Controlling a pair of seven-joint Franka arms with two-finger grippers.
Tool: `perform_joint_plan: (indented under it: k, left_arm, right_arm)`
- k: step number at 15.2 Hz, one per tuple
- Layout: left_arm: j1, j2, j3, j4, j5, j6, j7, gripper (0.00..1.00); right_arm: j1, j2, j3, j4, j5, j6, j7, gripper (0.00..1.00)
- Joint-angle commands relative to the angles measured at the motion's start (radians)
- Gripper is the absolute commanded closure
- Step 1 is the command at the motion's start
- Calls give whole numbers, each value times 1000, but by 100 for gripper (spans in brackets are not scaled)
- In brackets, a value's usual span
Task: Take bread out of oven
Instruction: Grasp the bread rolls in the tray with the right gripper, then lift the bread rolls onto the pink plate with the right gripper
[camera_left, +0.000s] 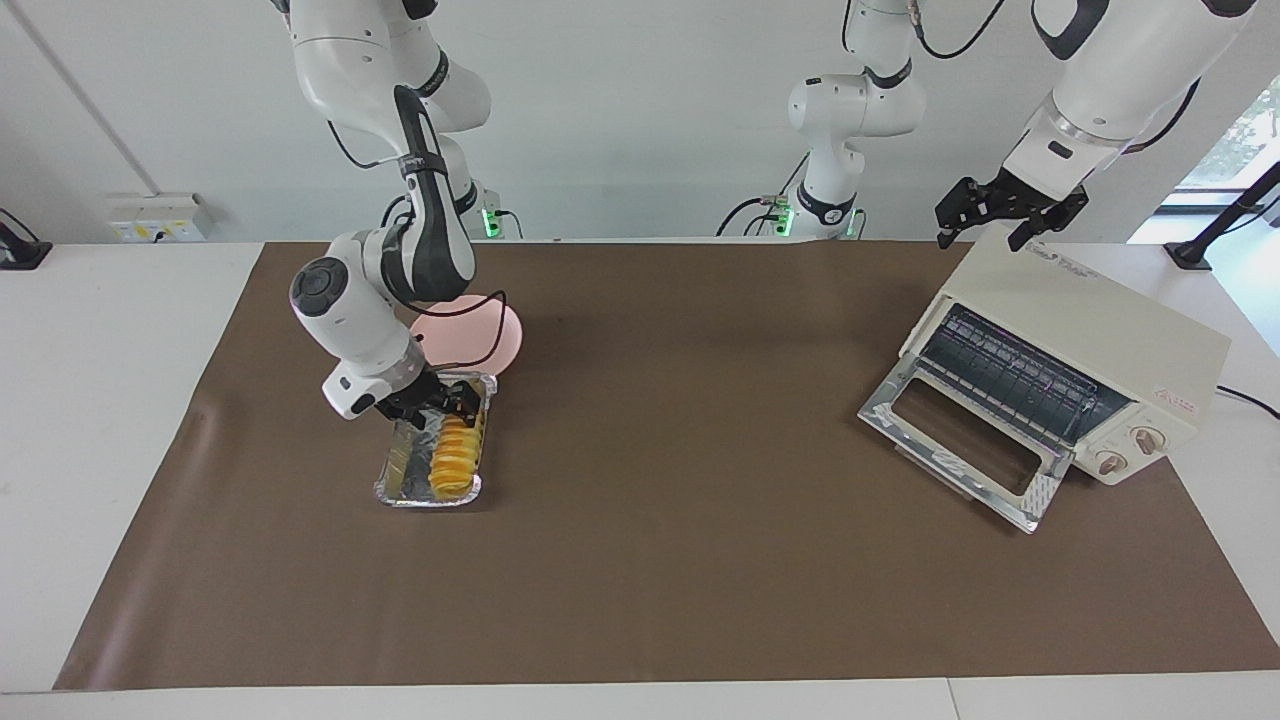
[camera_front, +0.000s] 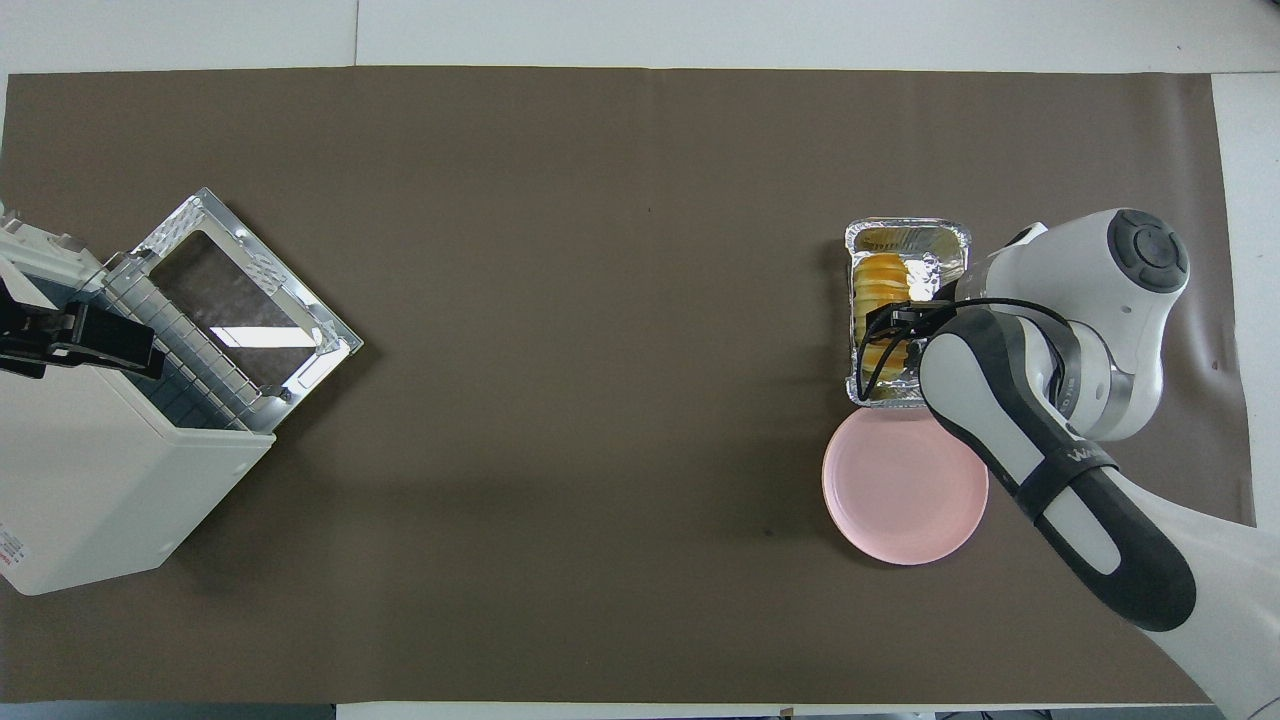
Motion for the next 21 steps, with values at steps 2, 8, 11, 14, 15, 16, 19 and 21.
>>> perform_joint_plan:
  k: [2,8,11,14,15,16,19,21]
  left_arm:
    - [10,-15,-7,-18,16,9,1,0]
    - [10,-15,-7,-18,16,9,1,0]
    - [10,-15,-7,-18,16,9,0,0]
    - [10,-15,-7,-18,16,9,1,0]
    - [10,-15,-7,-18,16,9,0,0]
    - [10,-15,-7,-18,16,9,0,0]
    - [10,-15,-7,-18,16,9,0,0]
    - [10,-15,-7,-18,16,9,1,0]
  right_arm:
    - [-10,1,8,-16,-15,20,-5,83]
    - [-13,-19,5,-5,-15,-6,-3,100]
    - [-13,-65,-1,30,-17,-92,-3,100]
    - [-13,-167,-4,38,-47,-187,3,100]
    - [-14,-207,-4,36,-50,-225,7,100]
    - [-30,-242,-4,32,-52,-269,13,100]
    - [-31,-359,0,-19,-60,-447,50,100]
    - [-18,-446,3,-111,-73,-457,53,100]
